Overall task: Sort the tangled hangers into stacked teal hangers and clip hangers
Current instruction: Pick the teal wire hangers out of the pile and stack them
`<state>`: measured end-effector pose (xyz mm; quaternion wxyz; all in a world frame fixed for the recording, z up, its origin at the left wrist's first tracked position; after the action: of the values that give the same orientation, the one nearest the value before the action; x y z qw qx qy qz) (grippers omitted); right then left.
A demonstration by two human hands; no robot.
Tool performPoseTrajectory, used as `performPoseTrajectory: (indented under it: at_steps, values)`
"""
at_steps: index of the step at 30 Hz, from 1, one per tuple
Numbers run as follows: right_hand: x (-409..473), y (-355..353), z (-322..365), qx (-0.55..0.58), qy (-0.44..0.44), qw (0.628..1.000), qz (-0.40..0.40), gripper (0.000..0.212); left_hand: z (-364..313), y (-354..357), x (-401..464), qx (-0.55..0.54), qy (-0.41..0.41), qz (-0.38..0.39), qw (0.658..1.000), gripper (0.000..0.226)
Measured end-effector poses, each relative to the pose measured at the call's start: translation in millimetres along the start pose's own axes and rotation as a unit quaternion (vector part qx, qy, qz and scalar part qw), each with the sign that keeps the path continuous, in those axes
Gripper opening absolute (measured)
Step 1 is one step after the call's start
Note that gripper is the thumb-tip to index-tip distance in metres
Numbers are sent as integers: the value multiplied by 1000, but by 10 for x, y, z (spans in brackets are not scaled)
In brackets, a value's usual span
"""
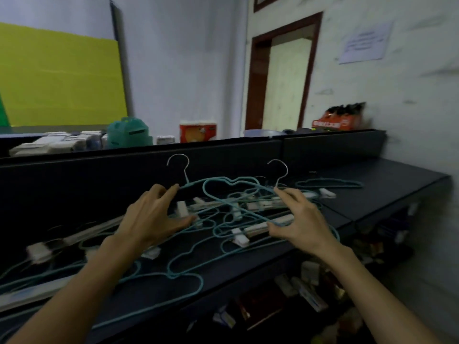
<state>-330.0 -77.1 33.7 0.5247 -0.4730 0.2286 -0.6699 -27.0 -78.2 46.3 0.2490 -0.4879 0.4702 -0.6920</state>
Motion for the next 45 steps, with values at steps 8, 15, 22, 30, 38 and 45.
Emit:
performPoseTrajectory:
  at_steps: [8, 15, 22, 30, 38, 45]
  values:
    - [-106, -742, -1260, -36, 37, 997, -55, 83, -1374, 448, 992, -10, 87, 19, 996, 100]
    - [-201, -1338, -2616, -59, 96, 991, -78, 84, -2707, 884, 1684, -54, 138, 22, 989, 101]
    - [-240, -1674, -3699, -73, 148, 983, -78, 86, -3649, 1283, 2252, -80, 178, 48, 980, 101]
    - [55, -1866, -4423, -77, 183, 976, -88, 88, -4232, 1666, 3065, -56, 229, 43, 971, 102]
    - [970, -1962, -4766, -99, 161, 978, -88, 90, -4196, 1902, 4017, -21, 239, 14, 971, 87]
    - [1821, -1630, -4852, -64, 109, 988, -86, 90, -3719, 2065, 4479, 15, 210, 36, 977, 94]
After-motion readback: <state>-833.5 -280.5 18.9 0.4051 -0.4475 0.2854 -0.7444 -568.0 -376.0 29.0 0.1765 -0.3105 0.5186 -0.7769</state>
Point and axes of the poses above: each hand's wrist, its own x-axis towards the middle knuckle, its own y-axis out of the palm, z = x × y, the point moved 5 cm from there along x, towards the middle knuckle, and after that the axes turned 15 degrees about y, right-handed, at the moved point
